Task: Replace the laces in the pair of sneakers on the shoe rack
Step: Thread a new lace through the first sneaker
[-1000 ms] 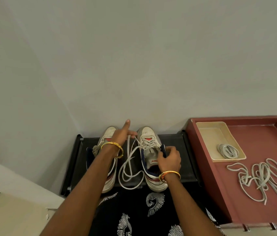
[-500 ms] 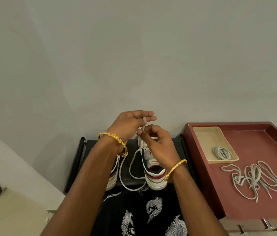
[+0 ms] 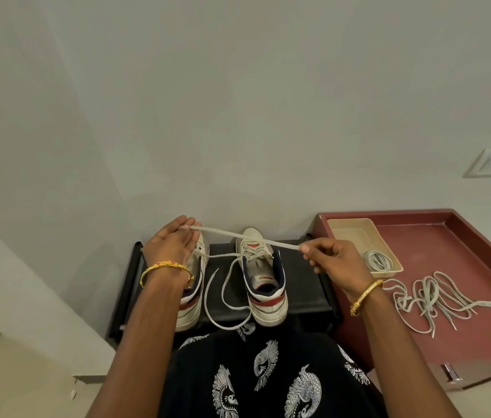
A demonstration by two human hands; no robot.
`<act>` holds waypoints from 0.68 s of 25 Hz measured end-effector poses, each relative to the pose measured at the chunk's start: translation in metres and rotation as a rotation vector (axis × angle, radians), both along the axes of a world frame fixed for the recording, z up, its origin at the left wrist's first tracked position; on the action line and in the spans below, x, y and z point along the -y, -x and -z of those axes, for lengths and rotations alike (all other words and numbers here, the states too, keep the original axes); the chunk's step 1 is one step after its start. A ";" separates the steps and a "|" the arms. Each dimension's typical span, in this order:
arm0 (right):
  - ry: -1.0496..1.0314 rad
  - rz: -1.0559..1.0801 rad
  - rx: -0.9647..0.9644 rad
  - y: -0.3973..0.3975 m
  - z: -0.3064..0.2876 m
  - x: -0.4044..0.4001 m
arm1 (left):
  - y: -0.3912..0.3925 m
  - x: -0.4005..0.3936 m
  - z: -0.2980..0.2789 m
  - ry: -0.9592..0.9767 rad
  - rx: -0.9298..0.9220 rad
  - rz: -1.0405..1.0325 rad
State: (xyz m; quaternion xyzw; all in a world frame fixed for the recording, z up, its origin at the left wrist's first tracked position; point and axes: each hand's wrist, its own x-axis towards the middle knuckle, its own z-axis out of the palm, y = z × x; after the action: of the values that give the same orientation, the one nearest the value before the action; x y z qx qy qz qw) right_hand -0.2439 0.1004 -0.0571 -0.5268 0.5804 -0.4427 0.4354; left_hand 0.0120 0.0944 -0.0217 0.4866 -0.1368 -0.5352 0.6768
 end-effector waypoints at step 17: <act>-0.093 -0.155 -0.016 -0.041 0.056 0.042 | 0.051 0.015 0.088 0.028 1.362 0.604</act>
State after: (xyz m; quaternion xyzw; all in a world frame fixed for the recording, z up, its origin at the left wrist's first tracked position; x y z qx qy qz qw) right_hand -0.2032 0.0582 -0.1134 -0.5529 0.5612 -0.3763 0.4876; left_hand -0.0394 0.0789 -0.1094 0.6430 -0.6607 -0.2761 0.2716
